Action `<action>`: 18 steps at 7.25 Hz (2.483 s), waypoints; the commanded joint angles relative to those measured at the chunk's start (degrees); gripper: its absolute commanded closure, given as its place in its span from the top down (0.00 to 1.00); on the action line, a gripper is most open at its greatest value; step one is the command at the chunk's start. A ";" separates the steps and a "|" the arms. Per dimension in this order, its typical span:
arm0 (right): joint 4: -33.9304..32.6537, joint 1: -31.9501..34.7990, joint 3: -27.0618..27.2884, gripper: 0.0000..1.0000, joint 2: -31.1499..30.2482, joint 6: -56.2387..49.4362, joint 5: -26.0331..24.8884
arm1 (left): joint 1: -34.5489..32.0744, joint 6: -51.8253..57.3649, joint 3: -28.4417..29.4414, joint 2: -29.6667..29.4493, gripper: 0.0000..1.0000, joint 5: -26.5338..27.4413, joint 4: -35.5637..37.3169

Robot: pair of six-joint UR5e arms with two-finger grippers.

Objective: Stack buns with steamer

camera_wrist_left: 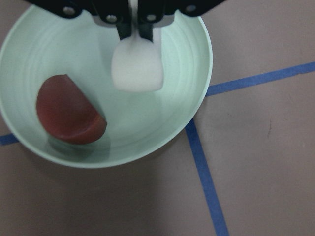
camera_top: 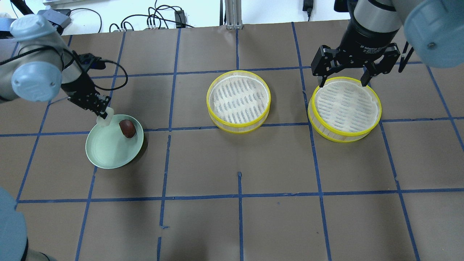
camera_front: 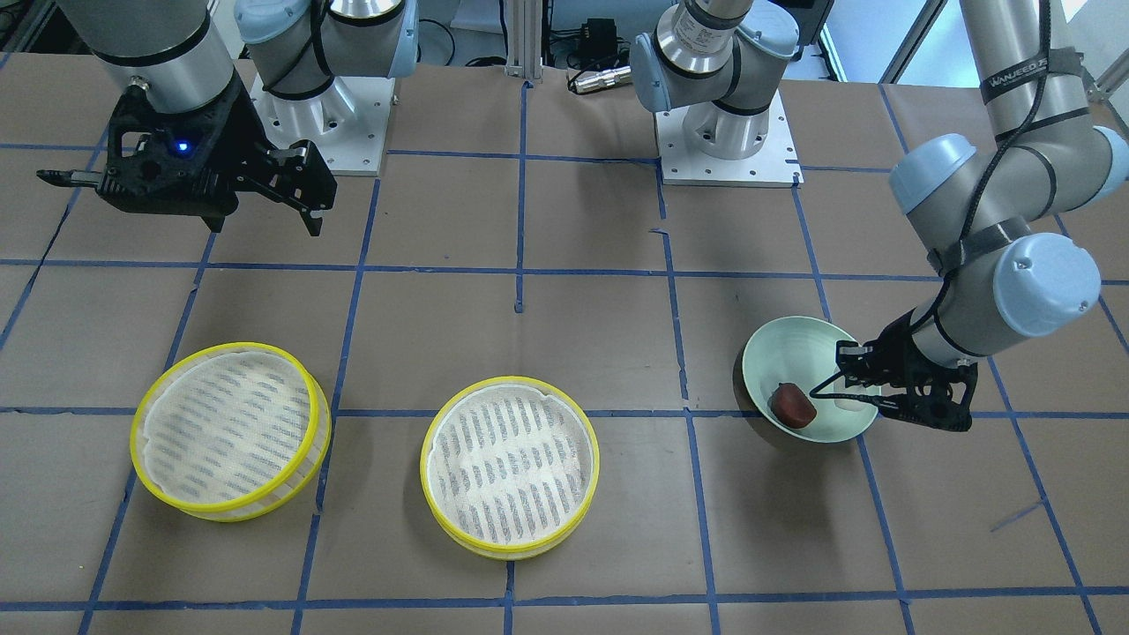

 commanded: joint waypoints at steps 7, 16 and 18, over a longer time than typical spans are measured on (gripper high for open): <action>-24.03 -25.57 11.97 1.00 10.10 -25.61 0.78 | -27.15 -44.91 11.36 -11.68 0.13 -14.47 12.36; -39.23 -26.92 17.69 1.00 18.37 -26.11 9.57 | -30.06 -45.01 9.70 -14.15 0.83 -14.04 17.91; -40.65 -26.57 17.60 0.94 18.82 -22.32 9.49 | -29.71 -40.57 10.04 -12.31 0.84 -14.30 17.82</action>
